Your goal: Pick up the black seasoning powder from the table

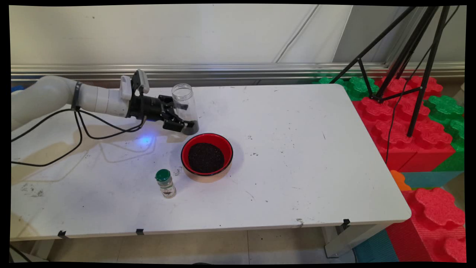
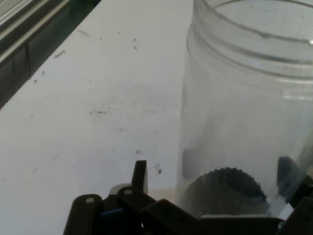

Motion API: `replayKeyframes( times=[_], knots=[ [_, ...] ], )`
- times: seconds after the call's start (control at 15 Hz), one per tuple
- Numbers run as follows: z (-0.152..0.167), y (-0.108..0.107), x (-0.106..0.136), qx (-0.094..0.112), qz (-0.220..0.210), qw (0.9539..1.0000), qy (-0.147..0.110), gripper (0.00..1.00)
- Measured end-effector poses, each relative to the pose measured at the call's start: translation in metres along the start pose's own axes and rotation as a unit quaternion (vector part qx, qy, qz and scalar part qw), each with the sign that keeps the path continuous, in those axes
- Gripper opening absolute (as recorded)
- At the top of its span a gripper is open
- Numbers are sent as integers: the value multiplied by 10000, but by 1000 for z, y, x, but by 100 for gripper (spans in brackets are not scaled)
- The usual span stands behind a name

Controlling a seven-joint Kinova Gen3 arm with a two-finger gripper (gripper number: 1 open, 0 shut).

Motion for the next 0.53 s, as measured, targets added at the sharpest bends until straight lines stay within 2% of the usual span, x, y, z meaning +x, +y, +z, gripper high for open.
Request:
replayKeyframes(
  times=[0.53],
  knots=[
    [9, 4, -16, 163, 20, 9995, 272, 100]
  ],
)
